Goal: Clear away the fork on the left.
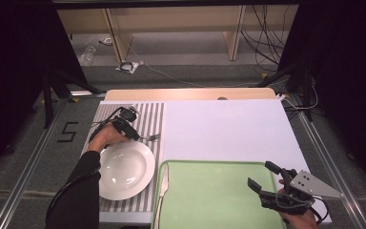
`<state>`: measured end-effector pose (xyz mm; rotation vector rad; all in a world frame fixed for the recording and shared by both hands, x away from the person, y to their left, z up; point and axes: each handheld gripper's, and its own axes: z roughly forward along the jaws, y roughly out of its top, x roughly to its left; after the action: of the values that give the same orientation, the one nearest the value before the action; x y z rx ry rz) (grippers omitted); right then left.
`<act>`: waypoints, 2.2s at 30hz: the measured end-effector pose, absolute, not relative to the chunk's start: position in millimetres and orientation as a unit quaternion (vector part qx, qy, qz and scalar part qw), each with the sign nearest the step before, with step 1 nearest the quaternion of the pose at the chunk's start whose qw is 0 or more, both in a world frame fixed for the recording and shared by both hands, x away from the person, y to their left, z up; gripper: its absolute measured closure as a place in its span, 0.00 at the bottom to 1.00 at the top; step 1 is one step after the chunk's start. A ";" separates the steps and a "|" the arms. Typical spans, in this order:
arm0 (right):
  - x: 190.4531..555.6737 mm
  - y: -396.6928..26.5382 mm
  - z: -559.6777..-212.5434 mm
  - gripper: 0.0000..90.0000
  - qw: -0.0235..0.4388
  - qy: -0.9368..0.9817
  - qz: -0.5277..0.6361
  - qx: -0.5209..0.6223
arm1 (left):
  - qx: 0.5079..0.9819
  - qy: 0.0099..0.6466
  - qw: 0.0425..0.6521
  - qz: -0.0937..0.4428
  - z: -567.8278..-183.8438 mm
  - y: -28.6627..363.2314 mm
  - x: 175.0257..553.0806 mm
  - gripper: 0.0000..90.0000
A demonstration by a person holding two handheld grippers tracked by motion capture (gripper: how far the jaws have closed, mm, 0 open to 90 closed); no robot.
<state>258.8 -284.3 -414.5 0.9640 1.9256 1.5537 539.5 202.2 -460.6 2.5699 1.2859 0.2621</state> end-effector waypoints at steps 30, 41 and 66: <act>259.8 -286.1 -414.3 0.21 0.238 0.700 0.571 0.356 | 0.901 0.418 0.110 0.046 -460.1 203.1 540.8 0.81; 260.3 -286.6 -414.5 0.21 0.235 0.698 0.574 0.358 | 0.899 0.420 0.110 0.065 -459.8 209.9 538.7 0.92; 260.3 -285.7 -414.4 0.21 0.239 0.699 0.571 0.358 | 0.876 0.423 0.150 0.176 -397.7 228.7 517.8 0.92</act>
<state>260.3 -285.7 -414.4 0.9804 1.9129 1.5647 517.8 228.7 -397.7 2.5162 1.2151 0.5053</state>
